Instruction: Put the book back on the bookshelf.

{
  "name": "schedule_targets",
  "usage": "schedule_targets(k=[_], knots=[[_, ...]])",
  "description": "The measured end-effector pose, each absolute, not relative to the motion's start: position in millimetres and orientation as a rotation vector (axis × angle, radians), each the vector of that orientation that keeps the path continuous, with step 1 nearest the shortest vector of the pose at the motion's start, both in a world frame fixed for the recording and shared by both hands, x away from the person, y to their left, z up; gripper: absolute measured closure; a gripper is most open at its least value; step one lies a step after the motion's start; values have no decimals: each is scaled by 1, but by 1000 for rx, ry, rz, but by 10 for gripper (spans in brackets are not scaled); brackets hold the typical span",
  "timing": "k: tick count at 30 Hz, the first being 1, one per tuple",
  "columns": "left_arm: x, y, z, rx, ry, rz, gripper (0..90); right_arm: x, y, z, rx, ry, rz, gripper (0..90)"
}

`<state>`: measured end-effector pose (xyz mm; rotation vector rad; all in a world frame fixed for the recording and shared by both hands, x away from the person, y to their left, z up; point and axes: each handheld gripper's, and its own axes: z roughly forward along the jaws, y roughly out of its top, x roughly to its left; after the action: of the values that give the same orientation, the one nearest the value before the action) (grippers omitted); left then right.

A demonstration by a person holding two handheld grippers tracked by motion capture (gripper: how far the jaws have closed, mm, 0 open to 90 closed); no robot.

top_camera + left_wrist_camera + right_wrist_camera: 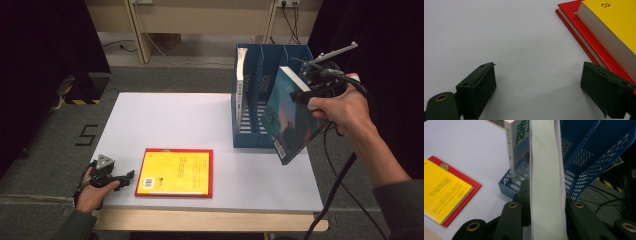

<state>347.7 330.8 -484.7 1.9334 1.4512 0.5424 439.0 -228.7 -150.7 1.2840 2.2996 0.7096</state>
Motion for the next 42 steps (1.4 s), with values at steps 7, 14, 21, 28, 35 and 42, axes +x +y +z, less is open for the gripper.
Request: schedule_targets(k=[7, 14, 21, 28, 35, 42], knots=[[348, 331, -485, 1934, 1449, 543, 115, 471, -230, -150, 1330, 2244, 707, 738], [348, 331, -485, 1934, 1450, 543, 114, 504, -228, -148, 1358, 2191, 691, 737], [348, 331, -485, 1937, 1447, 544, 116, 531, -225, -145, 1403, 2133, 665, 737], [347, 331, -485, 1937, 1447, 544, 116, 558, -225, -154, 1441, 2100, 642, 737], [347, 331, -485, 1935, 1447, 545, 116, 582, -220, -168, 1476, 2111, 623, 736], [347, 331, -485, 1934, 1448, 546, 118, 605, -209, -187, 1498, 2114, 572, 736]])
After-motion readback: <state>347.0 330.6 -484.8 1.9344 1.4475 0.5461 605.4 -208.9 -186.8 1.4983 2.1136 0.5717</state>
